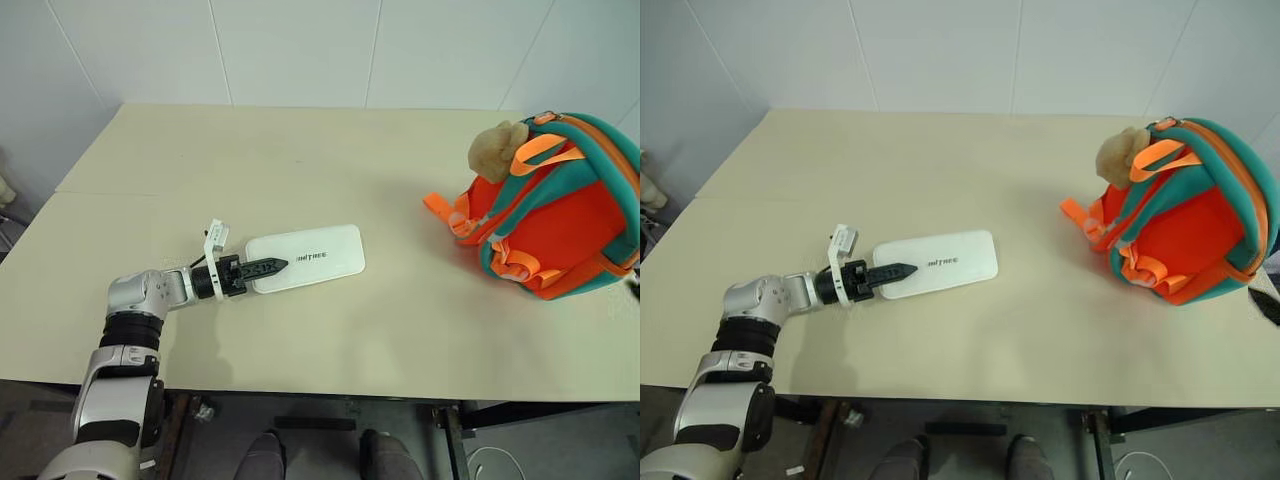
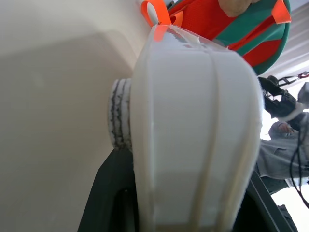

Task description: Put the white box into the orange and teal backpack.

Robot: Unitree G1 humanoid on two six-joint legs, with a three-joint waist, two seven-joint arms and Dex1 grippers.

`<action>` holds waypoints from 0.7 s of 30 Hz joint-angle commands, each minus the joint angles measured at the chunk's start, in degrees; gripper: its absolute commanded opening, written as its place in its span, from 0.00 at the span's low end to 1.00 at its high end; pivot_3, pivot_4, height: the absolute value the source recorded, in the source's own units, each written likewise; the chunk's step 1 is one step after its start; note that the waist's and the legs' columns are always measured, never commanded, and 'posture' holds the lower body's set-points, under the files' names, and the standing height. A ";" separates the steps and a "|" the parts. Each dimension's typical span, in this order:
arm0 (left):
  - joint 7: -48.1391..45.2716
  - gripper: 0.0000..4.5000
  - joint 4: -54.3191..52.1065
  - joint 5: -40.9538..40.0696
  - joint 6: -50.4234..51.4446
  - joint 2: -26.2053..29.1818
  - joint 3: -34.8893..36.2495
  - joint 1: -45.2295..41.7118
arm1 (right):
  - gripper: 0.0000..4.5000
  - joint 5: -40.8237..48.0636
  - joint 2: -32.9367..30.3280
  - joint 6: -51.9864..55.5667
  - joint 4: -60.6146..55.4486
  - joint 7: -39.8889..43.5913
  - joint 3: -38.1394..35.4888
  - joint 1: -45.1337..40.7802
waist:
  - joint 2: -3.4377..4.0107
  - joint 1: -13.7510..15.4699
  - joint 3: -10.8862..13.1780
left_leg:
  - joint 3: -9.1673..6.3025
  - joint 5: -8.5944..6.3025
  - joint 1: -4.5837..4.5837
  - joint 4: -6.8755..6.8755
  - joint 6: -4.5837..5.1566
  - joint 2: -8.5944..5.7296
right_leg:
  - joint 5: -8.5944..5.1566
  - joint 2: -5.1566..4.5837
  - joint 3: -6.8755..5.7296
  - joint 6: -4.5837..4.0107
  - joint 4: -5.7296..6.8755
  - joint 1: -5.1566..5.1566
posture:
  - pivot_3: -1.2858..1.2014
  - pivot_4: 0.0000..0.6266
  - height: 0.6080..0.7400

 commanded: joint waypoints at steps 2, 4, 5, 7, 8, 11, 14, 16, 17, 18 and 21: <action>-1.31 0.28 0.67 1.44 -0.55 0.29 -0.73 -1.02 | 0.99 8.61 1.91 9.97 -12.53 -1.74 1.89 -0.29 | -0.01 -0.17 0.00 | 0.05 -0.07 0.00 0.13 0.02 0.00 | 0.04 -0.01 0.02 -0.09 -0.13 0.07 | 0.52 0.24 1.00; -1.38 0.28 0.12 1.30 -0.26 0.70 -0.33 -0.67 | 0.99 10.53 2.82 12.19 -14.77 -4.38 5.60 -3.90 | -0.05 -0.34 0.00 | 0.05 -0.08 0.00 0.16 0.04 0.02 | 0.17 0.01 -0.01 -0.14 -0.35 0.14 | 0.52 0.24 1.00; -1.38 0.28 -0.24 1.22 -0.12 0.93 -0.14 -0.46 | 0.99 11.09 3.23 12.93 -15.26 -5.41 7.31 -5.84 | -0.05 -0.40 0.00 | 0.07 -0.08 -0.01 0.16 0.05 0.02 | 0.29 0.00 -0.01 -0.16 -0.49 0.18 | 0.52 0.24 1.00; -1.30 0.28 -1.19 0.88 0.48 1.45 0.32 0.04 | 0.99 10.42 3.40 13.49 -15.00 -6.46 10.85 -8.92 | -0.05 -0.34 0.01 | 0.10 -0.08 -0.06 0.18 0.08 0.03 | 0.42 -0.01 -0.01 -0.13 -0.71 0.25 | 0.52 0.24 1.00; -1.19 0.28 -1.70 0.72 0.71 1.79 0.62 0.34 | 0.99 9.11 3.47 13.11 -13.69 -7.13 13.09 -10.92 | -0.05 -0.26 0.01 | 0.11 -0.08 -0.09 0.17 0.13 0.03 | 0.43 -0.01 -0.02 -0.13 -0.77 0.25 | 0.52 0.24 1.00; -0.36 0.28 -3.31 0.21 1.39 2.77 1.99 1.39 | 0.99 1.88 4.40 9.57 -5.04 -11.25 20.79 -19.34 | -0.08 -0.47 -0.01 | 0.14 -0.14 -0.11 0.15 0.23 0.04 | 0.42 0.00 0.02 -0.14 -0.81 0.23 | 0.52 0.24 1.00; 0.58 0.28 -5.26 -0.45 2.60 3.37 3.30 2.56 | 0.99 -1.44 6.22 9.12 2.34 -14.79 24.84 -27.32 | -0.05 -0.42 0.00 | 0.16 -0.15 -0.15 0.06 0.26 0.04 | 0.40 0.00 0.04 -0.14 -0.78 0.13 | 0.52 0.24 1.00; 0.82 0.28 -6.86 -0.80 3.40 3.96 3.90 3.71 | 0.99 -1.68 8.34 10.04 6.77 -16.26 27.15 -33.52 | -0.05 -0.64 0.00 | 0.15 -0.16 -0.13 0.01 0.25 0.05 | 0.39 0.00 0.04 -0.05 -0.48 0.02 | 0.52 0.24 1.00; 1.13 0.28 -7.41 -1.12 3.85 4.08 4.37 4.04 | 0.99 -1.38 9.49 10.31 8.53 -16.19 28.00 -36.08 | -0.04 -0.89 0.01 | 0.16 -0.17 -0.09 0.01 0.23 0.05 | 0.40 0.01 0.08 0.01 -0.33 -0.02 | 0.52 0.24 1.00; 1.42 0.28 -7.84 -1.29 4.02 4.09 4.67 4.23 | 0.99 -1.23 10.63 10.42 9.93 -15.85 28.81 -38.13 | -0.04 -0.98 0.01 | 0.15 -0.17 -0.08 -0.03 0.23 0.05 | 0.44 0.01 0.07 0.14 -0.23 -0.06 | 0.52 0.24 1.00; 2.47 0.28 -9.01 -1.88 4.55 3.83 5.68 4.58 | 0.99 -2.66 15.50 9.44 16.67 -16.84 32.25 -46.10 | -0.03 -1.40 0.02 | 0.13 -0.17 -0.02 -0.03 0.22 0.07 | 0.56 0.03 0.07 0.61 0.07 -0.11 | 0.52 0.24 1.00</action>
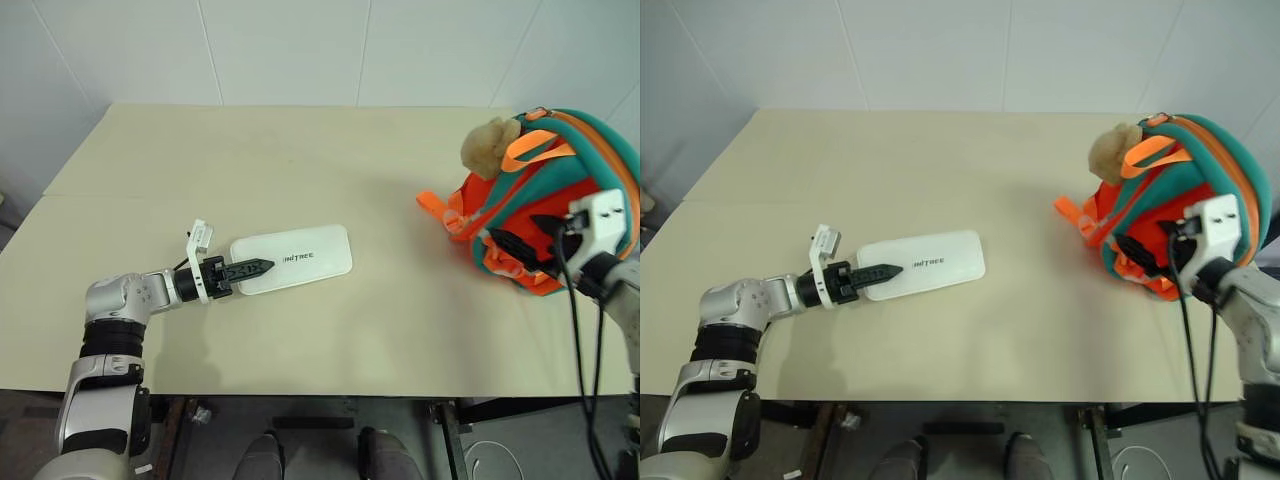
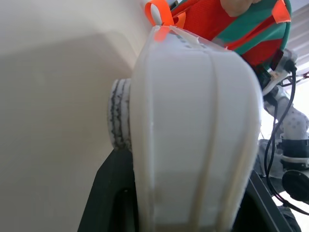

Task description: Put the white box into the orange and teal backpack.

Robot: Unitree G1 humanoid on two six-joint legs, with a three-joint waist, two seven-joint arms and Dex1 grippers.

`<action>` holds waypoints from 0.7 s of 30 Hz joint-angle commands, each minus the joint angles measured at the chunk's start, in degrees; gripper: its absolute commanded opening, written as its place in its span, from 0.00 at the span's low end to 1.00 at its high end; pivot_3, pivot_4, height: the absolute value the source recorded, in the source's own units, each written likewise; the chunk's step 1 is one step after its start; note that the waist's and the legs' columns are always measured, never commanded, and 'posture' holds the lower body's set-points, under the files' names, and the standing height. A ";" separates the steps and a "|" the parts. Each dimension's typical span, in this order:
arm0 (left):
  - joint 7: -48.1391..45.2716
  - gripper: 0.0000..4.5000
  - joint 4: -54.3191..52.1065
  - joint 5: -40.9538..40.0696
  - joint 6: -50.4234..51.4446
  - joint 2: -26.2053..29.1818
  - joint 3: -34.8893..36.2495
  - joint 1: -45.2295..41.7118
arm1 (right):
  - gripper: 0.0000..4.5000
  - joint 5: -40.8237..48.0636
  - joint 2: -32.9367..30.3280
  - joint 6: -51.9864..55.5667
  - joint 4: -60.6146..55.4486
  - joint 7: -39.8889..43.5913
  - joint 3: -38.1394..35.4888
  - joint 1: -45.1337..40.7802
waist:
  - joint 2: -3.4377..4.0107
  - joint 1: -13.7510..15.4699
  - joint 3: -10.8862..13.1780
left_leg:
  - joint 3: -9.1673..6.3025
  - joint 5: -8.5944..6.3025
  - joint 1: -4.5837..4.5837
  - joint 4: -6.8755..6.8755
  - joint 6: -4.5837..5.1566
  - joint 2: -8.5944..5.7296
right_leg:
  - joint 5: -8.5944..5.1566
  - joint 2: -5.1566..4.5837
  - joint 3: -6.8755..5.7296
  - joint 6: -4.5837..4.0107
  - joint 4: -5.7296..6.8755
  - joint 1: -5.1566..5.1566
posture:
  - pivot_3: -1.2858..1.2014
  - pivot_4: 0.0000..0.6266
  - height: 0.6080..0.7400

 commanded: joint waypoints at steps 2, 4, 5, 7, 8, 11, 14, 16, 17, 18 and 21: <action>1.65 0.28 -3.00 -1.15 0.67 0.53 1.92 0.65 | 0.99 -1.42 5.45 -2.28 8.21 -1.51 2.56 -9.29 | 0.00 -0.43 0.00 | 0.01 0.01 0.03 0.01 -0.01 0.02 | 0.02 0.02 0.02 0.02 0.01 0.00 | 0.52 0.24 1.00; 2.20 0.28 -3.58 -1.48 0.82 0.29 2.26 0.93 | 0.99 -2.27 6.75 -3.13 10.99 -1.85 2.76 -11.43 | 0.00 -0.25 0.00 | 0.00 0.02 0.03 0.01 -0.03 0.02 | 0.02 0.02 0.01 0.02 0.04 0.00 | 0.52 0.24 1.00; 2.46 0.28 -4.01 -1.70 0.97 0.22 2.43 1.17 | 0.99 -2.49 7.17 -3.32 11.84 -1.62 2.99 -12.08 | 0.00 -0.16 0.00 | 0.01 0.02 0.04 0.00 -0.03 0.02 | 0.01 0.02 0.01 0.01 0.07 0.00 | 0.52 0.24 1.00; 3.06 0.28 -5.32 -2.26 1.43 0.14 2.96 1.94 | 0.99 -2.94 7.31 -3.45 11.82 -0.52 3.60 -12.30 | 0.00 -0.01 0.00 | 0.00 0.02 -0.01 0.00 -0.03 0.02 | 0.01 0.02 0.01 0.02 0.05 0.00 | 0.52 0.24 1.00; 3.22 0.28 -5.83 -2.77 1.85 0.42 3.63 2.50 | 0.99 -2.96 7.63 -3.99 12.48 -0.28 3.56 -13.10 | 0.00 -0.05 0.00 | 0.00 0.01 -0.02 0.00 -0.03 0.02 | 0.01 0.02 0.01 0.02 0.04 0.00 | 0.52 0.24 1.00; 3.96 0.28 -5.76 -2.46 1.17 0.67 4.24 3.58 | 0.99 -6.19 9.40 -9.74 18.38 -2.11 4.75 -16.84 | 0.00 -0.33 0.00 | 0.01 -0.02 -0.01 0.00 -0.05 0.02 | 0.01 0.02 0.01 0.04 0.04 0.00 | 0.52 0.24 1.00; 4.48 0.28 -6.30 -2.60 1.11 0.20 4.24 3.46 | 0.90 -8.65 11.01 -16.27 22.43 -2.86 5.02 -18.78 | 0.00 -0.54 0.00 | 0.01 -0.01 0.06 0.00 -0.05 0.02 | 0.01 0.03 0.02 0.03 0.10 -0.01 | 0.52 0.24 1.00; 4.83 0.28 -6.97 -3.03 1.40 0.00 4.42 3.23 | 0.77 -8.25 12.28 -19.80 22.09 -1.60 4.52 -18.96 | 0.00 -0.47 0.00 | 0.01 0.01 0.08 0.00 -0.07 0.03 | 0.01 0.05 0.02 0.03 0.12 -0.01 | 0.52 0.24 1.00; 4.97 0.28 -7.12 -3.14 1.47 0.01 4.51 3.19 | 0.70 -7.62 12.80 -20.58 21.40 -0.78 4.23 -18.86 | 0.00 -0.47 0.00 | 0.01 0.01 0.08 0.00 -0.07 0.03 | 0.01 0.05 0.02 0.03 0.12 -0.01 | 0.52 0.24 1.00; 5.08 0.28 -7.15 -3.16 1.39 0.10 4.58 3.23 | 0.62 -6.32 13.41 -20.68 20.10 0.29 3.74 -18.59 | 0.00 -0.47 0.00 | 0.02 0.01 0.06 0.00 -0.07 0.03 | 0.01 0.05 0.04 0.03 0.12 -0.01 | 0.52 0.24 1.00; 5.45 0.28 -6.98 -3.16 0.80 0.88 5.20 3.82 | 0.38 1.24 15.40 -17.11 10.20 7.09 3.67 -16.13 | 0.01 -0.46 0.01 | 0.01 0.01 0.06 -0.04 -0.08 0.03 | 0.00 0.05 0.05 0.06 0.12 -0.02 | 0.52 0.24 1.00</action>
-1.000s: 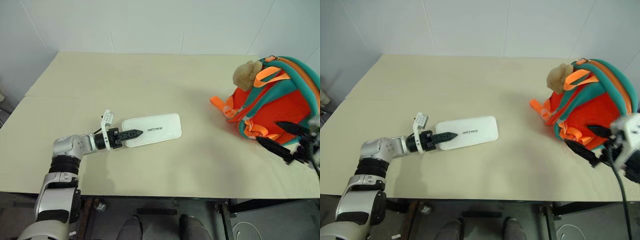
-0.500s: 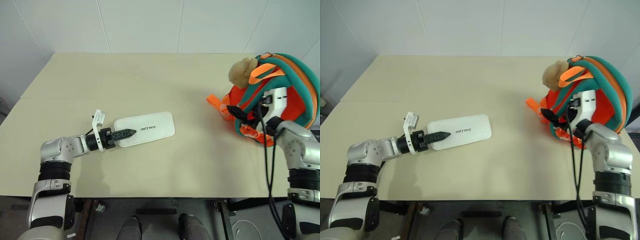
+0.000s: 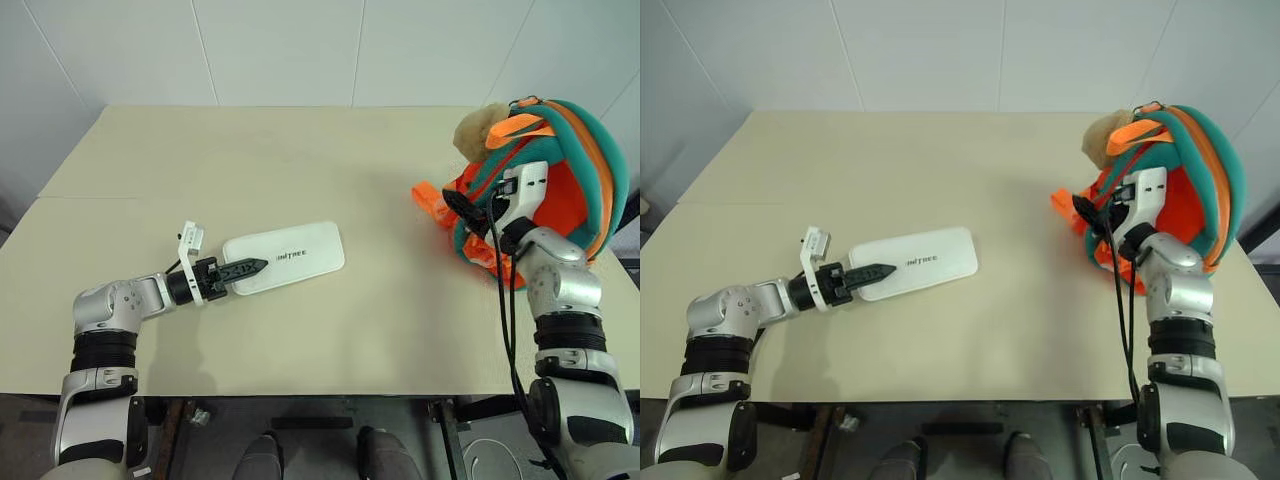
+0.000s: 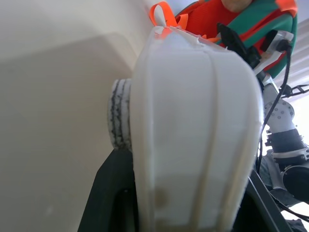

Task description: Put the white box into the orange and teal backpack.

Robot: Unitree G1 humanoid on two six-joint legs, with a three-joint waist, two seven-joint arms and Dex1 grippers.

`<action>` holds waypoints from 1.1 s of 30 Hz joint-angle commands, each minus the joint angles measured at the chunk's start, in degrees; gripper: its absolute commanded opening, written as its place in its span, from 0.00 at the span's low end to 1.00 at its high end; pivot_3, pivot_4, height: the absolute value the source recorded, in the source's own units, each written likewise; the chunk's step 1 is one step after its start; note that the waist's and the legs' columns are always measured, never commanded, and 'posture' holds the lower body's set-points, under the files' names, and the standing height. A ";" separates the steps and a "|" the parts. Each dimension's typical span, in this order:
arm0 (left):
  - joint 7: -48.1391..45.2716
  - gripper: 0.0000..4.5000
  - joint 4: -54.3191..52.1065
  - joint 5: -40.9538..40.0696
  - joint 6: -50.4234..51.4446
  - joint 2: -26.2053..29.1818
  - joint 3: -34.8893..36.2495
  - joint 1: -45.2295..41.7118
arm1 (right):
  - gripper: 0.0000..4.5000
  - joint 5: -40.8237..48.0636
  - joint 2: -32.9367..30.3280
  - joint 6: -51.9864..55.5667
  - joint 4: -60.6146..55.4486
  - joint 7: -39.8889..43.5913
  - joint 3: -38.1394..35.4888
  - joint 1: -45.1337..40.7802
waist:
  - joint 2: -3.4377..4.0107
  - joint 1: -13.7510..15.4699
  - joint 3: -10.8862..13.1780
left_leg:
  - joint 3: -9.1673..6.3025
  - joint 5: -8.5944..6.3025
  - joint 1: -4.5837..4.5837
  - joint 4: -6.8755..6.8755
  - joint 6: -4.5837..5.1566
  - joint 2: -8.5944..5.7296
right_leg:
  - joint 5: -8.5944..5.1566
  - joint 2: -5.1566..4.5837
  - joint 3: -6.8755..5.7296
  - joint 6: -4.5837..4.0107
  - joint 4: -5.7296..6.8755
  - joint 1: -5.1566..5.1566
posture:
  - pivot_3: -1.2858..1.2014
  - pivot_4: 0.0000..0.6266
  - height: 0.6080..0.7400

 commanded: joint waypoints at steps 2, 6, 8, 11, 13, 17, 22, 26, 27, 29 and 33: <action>0.54 0.28 -1.43 -0.68 -0.95 1.66 2.33 1.12 | 0.23 12.75 0.96 7.40 -19.40 9.30 0.18 3.28 | 0.01 -0.05 0.00 | 0.00 0.00 0.00 -0.09 -0.01 0.01 | -0.03 0.00 0.00 0.03 0.03 -0.05 | 0.52 0.24 1.00; 0.59 0.28 -1.29 -0.29 -2.05 2.67 3.01 1.58 | 0.00 25.11 0.25 22.50 -33.46 11.16 2.10 5.47 | 0.01 -0.40 0.01 | 0.02 -0.05 -0.02 -0.11 -0.08 0.14 | -0.08 0.11 0.01 -0.02 0.26 -0.14 | 0.52 0.24 1.00; 0.89 0.28 -0.77 -0.23 -1.86 3.29 3.40 1.48 | 0.00 30.90 -0.69 29.08 -38.92 11.40 3.01 6.22 | 0.01 -0.45 0.01 | 0.03 -0.06 -0.01 -0.10 -0.10 0.18 | -0.14 0.15 0.01 -0.12 0.20 -0.22 | 0.52 0.24 1.00; 1.06 0.28 -0.11 0.00 -2.07 4.58 3.93 1.74 | 0.00 38.06 -3.16 37.66 -45.25 12.34 5.03 7.02 | 0.01 -0.33 0.01 | 0.03 -0.06 -0.01 -0.10 -0.10 0.30 | -0.20 0.26 0.00 -0.24 0.32 -0.32 | 0.52 0.24 1.00; 0.93 0.28 -0.59 -0.14 -2.32 5.28 4.31 2.47 | 0.00 42.57 -5.21 41.80 -47.48 13.84 5.43 7.60 | 0.01 -0.17 0.01 | 0.03 -0.07 -0.01 -0.10 -0.10 0.31 | -0.24 0.27 0.00 -0.31 0.33 -0.38 | 0.52 0.24 1.00; 0.88 0.28 -2.30 -0.76 -2.59 6.36 5.43 4.28 | 0.00 48.00 -10.08 47.59 -49.66 17.33 5.87 9.94 | 0.00 0.23 0.00 | 0.06 -0.11 -0.06 -0.10 -0.14 0.32 | -0.26 0.27 0.02 -0.36 0.29 -0.42 | 0.52 0.24 1.00; -3.13 0.28 -11.83 -6.33 -6.52 7.18 12.40 10.03 | 0.00 48.50 -19.39 51.82 -47.91 25.66 5.57 14.94 | -0.03 0.30 0.00 | 0.18 -0.24 -0.17 -0.09 -0.12 0.33 | -0.32 0.27 0.11 -0.46 0.21 -0.55 | 0.52 0.24 1.00; -1.60 0.28 -18.26 -10.82 -4.87 7.43 16.71 12.00 | 0.00 42.23 -22.44 48.54 -41.75 29.50 6.98 13.72 | -0.06 0.42 0.01 | 0.35 -0.30 -0.24 -0.03 -0.07 0.35 | -0.32 0.27 0.23 -0.44 0.22 -0.70 | 0.52 0.24 1.00; -1.40 0.28 -20.50 -11.68 -5.35 7.46 17.55 12.55 | 0.00 40.64 -22.38 47.94 -39.32 29.89 7.58 12.61 | -0.06 0.42 0.01 | 0.38 -0.30 -0.24 0.01 -0.07 0.35 | -0.33 0.27 0.24 -0.47 0.21 -0.69 | 0.52 0.24 1.00; -0.35 0.28 -24.16 -13.04 -5.79 7.51 18.76 13.49 | 0.00 37.30 -22.14 46.24 -35.94 31.21 9.16 10.98 | -0.06 0.39 0.01 | 0.44 -0.31 -0.23 0.08 -0.07 0.34 | -0.42 0.27 0.32 -0.64 0.17 -0.66 | 0.52 0.24 1.00; 1.45 0.28 -29.64 -15.64 -5.52 7.41 19.49 14.42 | 0.00 34.23 -20.59 44.52 -33.53 33.54 11.48 8.81 | -0.07 0.38 0.01 | 0.59 -0.31 -0.22 0.13 -0.07 0.34 | -0.48 0.29 0.54 -0.76 0.14 -0.67 | 0.52 0.24 1.00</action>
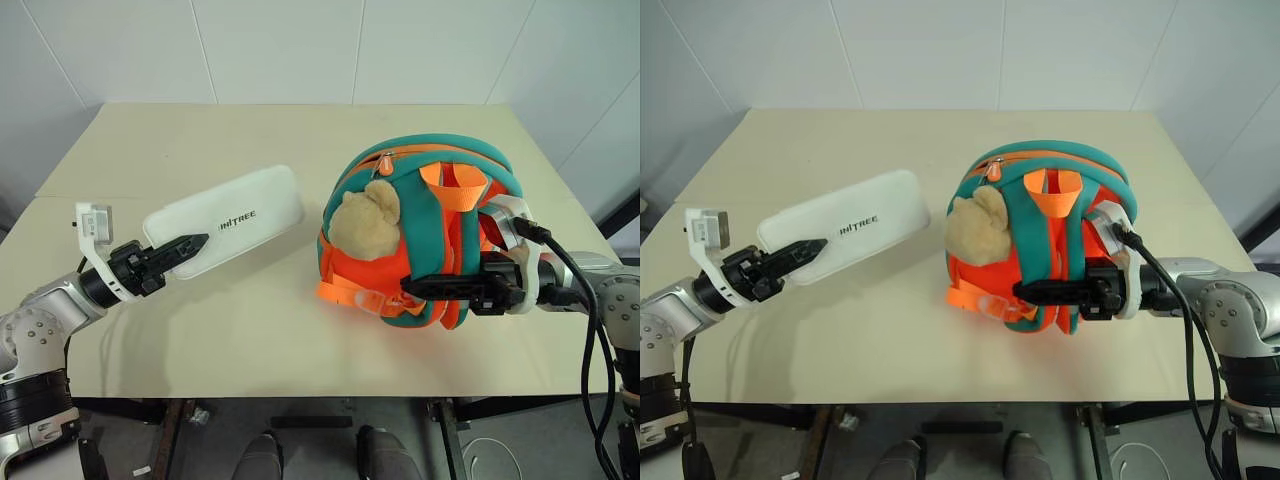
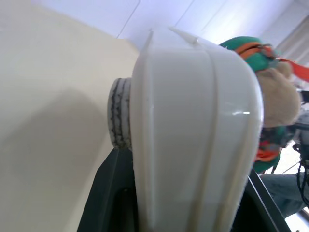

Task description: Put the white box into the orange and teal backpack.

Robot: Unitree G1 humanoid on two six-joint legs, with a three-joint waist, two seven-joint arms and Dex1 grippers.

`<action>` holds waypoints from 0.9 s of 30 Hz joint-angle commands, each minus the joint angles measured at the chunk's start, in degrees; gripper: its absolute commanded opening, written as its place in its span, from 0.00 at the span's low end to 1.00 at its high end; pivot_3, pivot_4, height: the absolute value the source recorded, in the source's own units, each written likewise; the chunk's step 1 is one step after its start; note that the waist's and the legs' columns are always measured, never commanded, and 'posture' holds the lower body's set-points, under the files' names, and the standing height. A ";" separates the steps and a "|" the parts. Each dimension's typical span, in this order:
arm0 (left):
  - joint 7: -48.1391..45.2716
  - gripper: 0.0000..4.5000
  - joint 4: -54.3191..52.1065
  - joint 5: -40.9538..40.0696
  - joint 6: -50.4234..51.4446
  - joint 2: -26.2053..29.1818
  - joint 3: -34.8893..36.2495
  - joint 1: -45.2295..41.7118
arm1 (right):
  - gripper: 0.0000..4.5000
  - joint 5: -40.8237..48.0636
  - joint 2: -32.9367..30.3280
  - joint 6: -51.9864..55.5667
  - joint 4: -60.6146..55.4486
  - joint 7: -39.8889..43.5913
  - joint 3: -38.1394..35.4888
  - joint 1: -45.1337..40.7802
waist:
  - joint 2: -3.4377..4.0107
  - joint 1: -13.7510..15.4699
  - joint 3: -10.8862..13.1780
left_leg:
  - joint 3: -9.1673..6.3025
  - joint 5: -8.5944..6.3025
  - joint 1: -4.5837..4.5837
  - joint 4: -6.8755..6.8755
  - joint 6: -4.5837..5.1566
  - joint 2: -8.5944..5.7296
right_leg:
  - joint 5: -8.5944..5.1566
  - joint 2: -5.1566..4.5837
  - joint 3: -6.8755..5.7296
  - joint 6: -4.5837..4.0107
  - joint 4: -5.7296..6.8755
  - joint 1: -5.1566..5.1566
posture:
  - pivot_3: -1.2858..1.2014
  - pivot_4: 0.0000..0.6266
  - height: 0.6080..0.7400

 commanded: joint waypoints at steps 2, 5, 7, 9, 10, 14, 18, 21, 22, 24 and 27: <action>1.68 0.28 -6.43 -3.93 -0.92 0.57 1.01 0.00 | 0.00 -2.06 1.97 -1.99 0.89 2.48 1.03 -2.34 | -0.01 0.00 0.01 | 0.01 0.00 0.00 0.00 0.00 0.00 | 0.04 0.03 0.04 0.07 0.01 -0.01 | 0.52 0.24 1.00; 1.99 0.28 -6.47 -3.81 -2.10 0.27 -1.27 -2.11 | 0.00 -3.09 2.98 -2.16 0.73 3.52 2.17 -2.18 | -0.01 0.02 0.01 | 0.03 -0.01 0.01 0.00 0.01 0.00 | 0.15 0.05 0.08 0.27 0.01 -0.02 | 0.52 0.24 1.00; 0.68 0.28 -5.84 -3.04 -3.28 0.47 -3.55 -3.94 | 0.00 -3.72 3.16 -2.30 0.63 3.98 2.54 -2.01 | -0.01 0.09 0.01 | 0.03 -0.01 0.00 0.03 0.01 0.00 | 0.15 0.06 0.09 0.28 0.02 -0.02 | 0.52 0.24 1.00; -0.41 0.28 -5.58 -2.95 -4.08 0.79 -4.98 -4.92 | 0.00 -4.19 3.31 -2.36 0.70 4.23 2.59 -1.97 | -0.02 0.08 0.01 | 0.04 -0.01 -0.01 0.07 0.01 0.00 | 0.15 0.06 0.12 0.28 0.01 -0.01 | 0.52 0.24 1.00; -0.76 0.28 -5.61 -3.23 -4.13 1.00 -5.43 -5.22 | 0.00 -4.45 3.36 -2.43 0.74 4.35 2.60 -1.92 | -0.02 0.06 0.01 | 0.07 -0.01 0.00 0.07 0.02 0.00 | 0.15 0.06 0.14 0.28 0.00 -0.01 | 0.52 0.24 1.00; -2.01 0.28 -5.56 -4.41 -3.64 1.71 -6.38 -6.31 | 0.00 -5.08 3.87 -2.55 0.42 4.10 2.29 -1.24 | -0.02 -0.13 0.01 | 0.10 -0.03 0.01 0.07 0.03 0.01 | 0.16 0.11 0.24 0.30 0.05 -0.05 | 0.52 0.24 1.00; -4.31 0.28 -4.41 -2.53 -4.98 3.34 -7.98 -6.38 | 0.00 -5.37 4.32 -2.58 0.02 3.40 1.82 -0.73 | -0.02 -0.04 0.01 | 0.11 -0.05 0.02 0.06 0.02 0.05 | 0.17 0.16 0.26 0.33 0.08 -0.08 | 0.52 0.24 1.00; -6.73 0.28 -2.95 0.48 -8.53 4.71 -10.50 -7.59 | 0.00 -5.65 4.63 -2.68 0.09 2.80 1.67 -0.38 | -0.02 -0.03 0.01 | 0.11 -0.06 0.02 0.07 0.02 0.04 | 0.17 0.17 0.27 0.31 0.06 -0.07 | 0.52 0.24 1.00; -7.25 0.28 -2.65 1.74 -10.09 5.00 -11.38 -7.91 | 0.00 -5.61 4.69 -2.68 0.01 2.66 1.64 -0.24 | -0.02 -0.03 0.01 | 0.12 -0.06 0.02 0.07 0.02 0.05 | 0.16 0.17 0.27 0.31 0.06 -0.07 | 0.52 0.24 1.00; -10.08 0.28 -1.93 7.31 -16.40 6.29 -15.54 -8.71 | 0.00 -5.61 4.99 -2.67 -0.19 2.26 1.74 -0.04 | -0.02 0.06 0.01 | 0.12 -0.06 0.02 0.07 0.02 0.05 | 0.15 0.17 0.28 0.27 0.06 -0.07 | 0.52 0.24 1.00; -12.33 0.28 0.10 11.81 -20.69 7.31 -19.89 -11.12 | 0.00 -5.67 5.38 -2.57 -0.36 1.89 1.78 -0.01 | -0.02 0.13 0.01 | 0.13 -0.06 0.02 0.08 0.01 0.04 | 0.13 0.18 0.30 0.24 0.04 -0.05 | 0.52 0.24 1.00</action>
